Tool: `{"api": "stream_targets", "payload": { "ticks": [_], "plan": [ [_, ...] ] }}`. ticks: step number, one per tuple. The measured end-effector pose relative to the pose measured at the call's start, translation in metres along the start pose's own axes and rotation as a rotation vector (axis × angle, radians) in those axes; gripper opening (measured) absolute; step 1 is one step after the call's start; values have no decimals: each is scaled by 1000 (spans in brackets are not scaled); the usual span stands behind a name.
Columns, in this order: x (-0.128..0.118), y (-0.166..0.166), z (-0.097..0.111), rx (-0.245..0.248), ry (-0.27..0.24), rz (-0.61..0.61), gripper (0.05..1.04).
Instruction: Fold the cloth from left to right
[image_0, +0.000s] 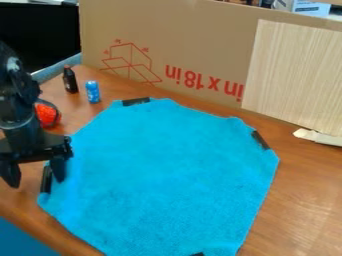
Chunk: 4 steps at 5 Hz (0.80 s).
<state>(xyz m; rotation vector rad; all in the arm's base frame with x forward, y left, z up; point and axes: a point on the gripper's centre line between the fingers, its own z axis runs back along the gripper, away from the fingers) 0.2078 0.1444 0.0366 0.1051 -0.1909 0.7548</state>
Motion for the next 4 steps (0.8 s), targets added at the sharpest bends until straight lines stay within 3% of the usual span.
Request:
{"api": "stream_targets", "payload": {
  "ticks": [1,3,4],
  "plan": [
    [1,-1,-7,39,-25,1,921],
    [2,-5,-8,48,-46,6,388],
    [-2,-6,-4,50,-41,-11,180]
  ]
}}
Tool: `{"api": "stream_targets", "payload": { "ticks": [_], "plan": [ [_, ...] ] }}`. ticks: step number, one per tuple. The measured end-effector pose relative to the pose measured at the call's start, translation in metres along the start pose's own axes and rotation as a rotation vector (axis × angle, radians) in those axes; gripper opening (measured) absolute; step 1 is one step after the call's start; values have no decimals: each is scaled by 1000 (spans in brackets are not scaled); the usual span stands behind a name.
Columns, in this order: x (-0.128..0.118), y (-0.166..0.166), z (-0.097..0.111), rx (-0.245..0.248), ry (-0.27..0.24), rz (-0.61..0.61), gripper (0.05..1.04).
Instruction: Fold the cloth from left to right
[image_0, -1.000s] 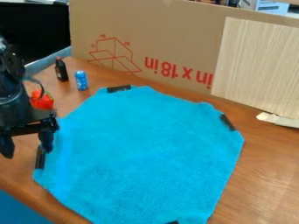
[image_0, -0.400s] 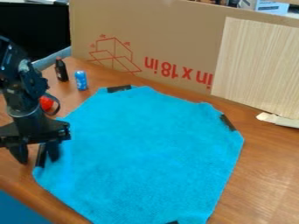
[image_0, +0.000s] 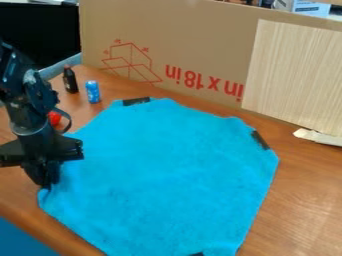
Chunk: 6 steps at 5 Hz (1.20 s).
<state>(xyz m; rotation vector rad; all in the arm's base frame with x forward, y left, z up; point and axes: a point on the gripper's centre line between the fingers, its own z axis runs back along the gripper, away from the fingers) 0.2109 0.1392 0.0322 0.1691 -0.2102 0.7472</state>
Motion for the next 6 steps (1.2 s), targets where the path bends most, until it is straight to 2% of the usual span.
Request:
{"api": "stream_targets", "payload": {
  "ticks": [1,3,4,6],
  "plan": [
    [-3,-4,10,-15,0,-18,72],
    [5,-40,50,-71,33,16,54],
    [16,-84,56,-37,39,57,54],
    [30,-165,63,-3,85,94,54]
  ]
}}
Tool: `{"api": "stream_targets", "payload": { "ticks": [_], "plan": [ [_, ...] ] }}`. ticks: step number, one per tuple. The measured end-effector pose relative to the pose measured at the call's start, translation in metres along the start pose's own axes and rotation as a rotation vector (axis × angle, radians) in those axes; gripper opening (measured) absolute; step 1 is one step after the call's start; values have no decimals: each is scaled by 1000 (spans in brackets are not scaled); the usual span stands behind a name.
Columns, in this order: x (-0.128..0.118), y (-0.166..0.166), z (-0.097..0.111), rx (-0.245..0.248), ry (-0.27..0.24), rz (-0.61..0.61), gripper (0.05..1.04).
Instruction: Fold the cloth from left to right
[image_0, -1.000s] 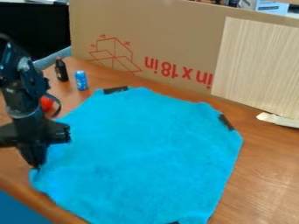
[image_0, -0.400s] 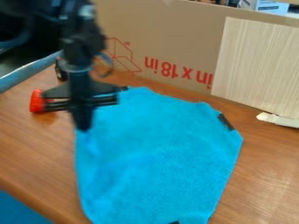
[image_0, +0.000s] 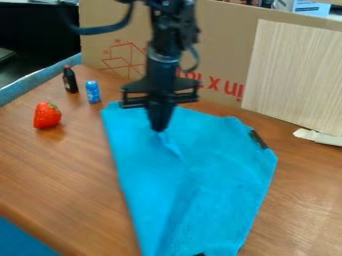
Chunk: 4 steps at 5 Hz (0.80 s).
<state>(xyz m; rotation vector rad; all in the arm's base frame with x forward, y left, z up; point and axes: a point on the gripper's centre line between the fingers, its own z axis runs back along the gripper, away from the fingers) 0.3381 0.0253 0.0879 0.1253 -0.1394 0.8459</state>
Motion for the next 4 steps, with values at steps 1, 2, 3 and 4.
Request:
{"api": "stream_targets", "payload": {
  "ticks": [1,2,3,4],
  "plan": [
    [-11,-36,1,-3,8,-21,54],
    [-18,-60,6,-22,1,-29,54],
    [-27,-83,7,-36,-2,-39,54],
    [-28,-100,5,-37,-8,-19,54]
  ]
}}
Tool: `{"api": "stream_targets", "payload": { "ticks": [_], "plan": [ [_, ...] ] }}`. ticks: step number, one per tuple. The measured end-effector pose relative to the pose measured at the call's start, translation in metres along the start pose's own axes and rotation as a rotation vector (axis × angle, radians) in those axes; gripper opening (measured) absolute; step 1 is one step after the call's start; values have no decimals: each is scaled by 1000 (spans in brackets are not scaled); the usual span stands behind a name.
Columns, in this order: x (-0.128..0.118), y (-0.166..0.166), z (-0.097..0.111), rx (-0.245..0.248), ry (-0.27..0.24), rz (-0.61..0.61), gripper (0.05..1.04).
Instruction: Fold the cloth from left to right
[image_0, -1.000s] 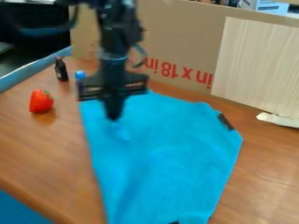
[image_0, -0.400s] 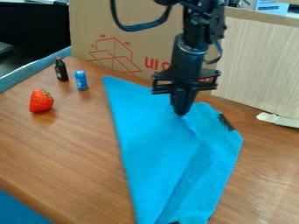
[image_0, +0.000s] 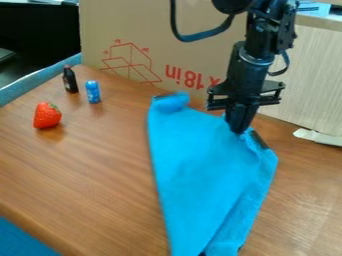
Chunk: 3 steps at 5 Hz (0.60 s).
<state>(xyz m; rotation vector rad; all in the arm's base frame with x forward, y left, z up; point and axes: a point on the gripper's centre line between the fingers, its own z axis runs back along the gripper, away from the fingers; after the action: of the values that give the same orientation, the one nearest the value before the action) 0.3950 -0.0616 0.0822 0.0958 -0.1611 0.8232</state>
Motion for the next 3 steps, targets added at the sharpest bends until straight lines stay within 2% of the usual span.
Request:
{"api": "stream_targets", "payload": {
  "ticks": [1,2,3],
  "plan": [
    [6,-12,-6,7,5,29,75],
    [7,-18,-15,60,39,48,222],
    [6,-17,-15,62,46,25,481]
  ]
}}
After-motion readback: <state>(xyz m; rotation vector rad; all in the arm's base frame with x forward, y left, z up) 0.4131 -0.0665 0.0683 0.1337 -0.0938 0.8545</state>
